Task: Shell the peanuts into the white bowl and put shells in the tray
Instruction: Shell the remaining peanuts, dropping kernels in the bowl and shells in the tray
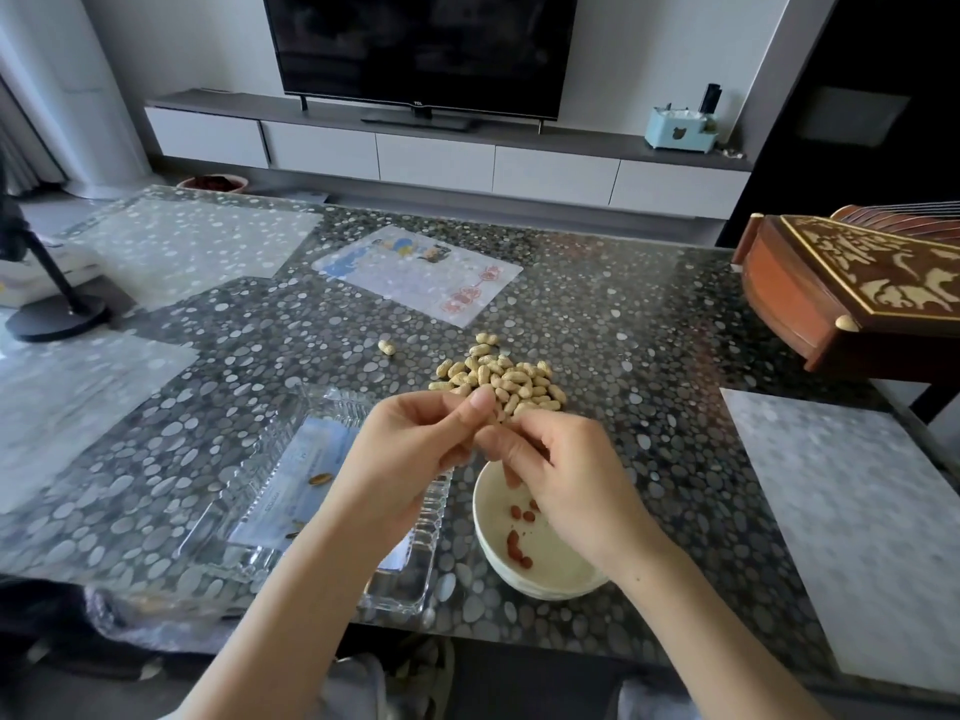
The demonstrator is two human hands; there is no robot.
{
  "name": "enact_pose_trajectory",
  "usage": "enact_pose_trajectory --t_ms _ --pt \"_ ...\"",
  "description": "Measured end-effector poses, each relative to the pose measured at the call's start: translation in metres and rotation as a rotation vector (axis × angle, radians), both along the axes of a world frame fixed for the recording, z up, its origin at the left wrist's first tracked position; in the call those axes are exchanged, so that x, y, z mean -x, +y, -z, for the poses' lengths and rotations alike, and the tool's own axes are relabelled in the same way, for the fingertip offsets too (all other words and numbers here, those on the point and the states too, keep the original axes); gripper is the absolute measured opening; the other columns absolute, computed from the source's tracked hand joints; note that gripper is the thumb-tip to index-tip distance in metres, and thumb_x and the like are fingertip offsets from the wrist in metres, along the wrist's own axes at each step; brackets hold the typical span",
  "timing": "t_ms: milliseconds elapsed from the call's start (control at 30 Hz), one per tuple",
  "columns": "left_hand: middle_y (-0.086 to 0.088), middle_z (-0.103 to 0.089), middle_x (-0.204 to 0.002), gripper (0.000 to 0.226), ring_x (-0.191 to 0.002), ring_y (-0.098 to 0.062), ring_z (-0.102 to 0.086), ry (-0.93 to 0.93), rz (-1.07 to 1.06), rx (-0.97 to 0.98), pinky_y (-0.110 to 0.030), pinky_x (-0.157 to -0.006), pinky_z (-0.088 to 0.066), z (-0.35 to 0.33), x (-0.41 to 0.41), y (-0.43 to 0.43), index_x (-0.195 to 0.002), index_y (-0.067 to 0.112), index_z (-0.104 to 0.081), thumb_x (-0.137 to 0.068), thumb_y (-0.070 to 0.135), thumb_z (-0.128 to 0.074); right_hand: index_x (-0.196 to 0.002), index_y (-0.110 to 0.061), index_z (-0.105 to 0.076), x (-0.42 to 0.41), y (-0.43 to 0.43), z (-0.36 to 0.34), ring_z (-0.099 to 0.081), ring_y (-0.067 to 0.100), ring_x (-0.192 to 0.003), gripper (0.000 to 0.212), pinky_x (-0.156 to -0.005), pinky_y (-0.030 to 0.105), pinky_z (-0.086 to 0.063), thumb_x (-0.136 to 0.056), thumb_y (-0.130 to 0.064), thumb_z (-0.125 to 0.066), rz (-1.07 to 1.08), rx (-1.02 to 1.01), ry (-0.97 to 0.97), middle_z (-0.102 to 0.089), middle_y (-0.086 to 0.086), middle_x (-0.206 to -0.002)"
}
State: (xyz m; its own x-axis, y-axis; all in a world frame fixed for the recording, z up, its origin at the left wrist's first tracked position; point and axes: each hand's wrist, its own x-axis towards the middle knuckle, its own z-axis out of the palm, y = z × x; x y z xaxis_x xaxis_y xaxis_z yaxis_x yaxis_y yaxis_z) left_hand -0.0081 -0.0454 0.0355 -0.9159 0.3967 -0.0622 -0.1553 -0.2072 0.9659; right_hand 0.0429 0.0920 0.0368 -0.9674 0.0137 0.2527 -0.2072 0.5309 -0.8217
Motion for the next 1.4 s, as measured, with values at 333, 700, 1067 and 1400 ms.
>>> enact_pose_trajectory --t_ms 333,700,1067,1400 --pt "-0.003 -0.055 -0.06 0.026 -0.05 -0.006 -0.051 -0.263 0.055 -0.158 -0.013 -0.049 -0.049 -0.003 0.004 -0.028 -0.072 0.001 -0.063 -0.072 0.027 -0.062 -0.079 -0.008 -0.065 0.013 -0.032 0.006 -0.05 0.002 -0.053 0.042 -0.05 0.012 -0.032 -0.092 -0.043 -0.046 -0.008 -0.055 0.123 -0.051 -0.016 -0.053" --pt "-0.004 -0.063 -0.055 0.021 -0.051 -0.008 -0.053 -0.041 -0.065 -0.043 -0.015 -0.05 -0.047 0.001 -0.009 0.003 -0.061 0.011 -0.073 -0.067 0.03 -0.069 -0.065 -0.006 -0.052 -0.001 -0.012 0.007 -0.042 0.018 -0.052 0.046 -0.052 0.039 -0.037 -0.095 -0.037 -0.037 0.054 0.051 0.089 -0.049 0.008 -0.057" --pt "-0.008 -0.066 -0.063 0.025 -0.057 -0.011 -0.061 -0.108 -0.07 0.047 -0.027 -0.067 -0.057 0.007 -0.026 0.048 -0.07 -0.001 -0.072 -0.083 0.019 -0.067 -0.051 -0.021 -0.046 -0.022 0.022 0.012 -0.035 0.002 -0.041 0.051 -0.045 0.02 -0.028 -0.101 -0.025 -0.039 0.267 0.184 -0.011 -0.041 -0.013 -0.041" --pt "-0.007 -0.067 -0.066 0.024 -0.058 -0.009 -0.063 -0.179 0.05 0.092 -0.018 -0.062 -0.056 0.003 -0.022 0.053 -0.073 -0.001 -0.07 -0.088 0.015 -0.062 -0.069 -0.008 -0.057 -0.018 0.05 0.012 -0.035 0.007 -0.042 0.037 -0.038 0.019 -0.024 -0.1 -0.024 -0.047 0.224 0.796 -0.481 -0.043 -0.001 -0.05"
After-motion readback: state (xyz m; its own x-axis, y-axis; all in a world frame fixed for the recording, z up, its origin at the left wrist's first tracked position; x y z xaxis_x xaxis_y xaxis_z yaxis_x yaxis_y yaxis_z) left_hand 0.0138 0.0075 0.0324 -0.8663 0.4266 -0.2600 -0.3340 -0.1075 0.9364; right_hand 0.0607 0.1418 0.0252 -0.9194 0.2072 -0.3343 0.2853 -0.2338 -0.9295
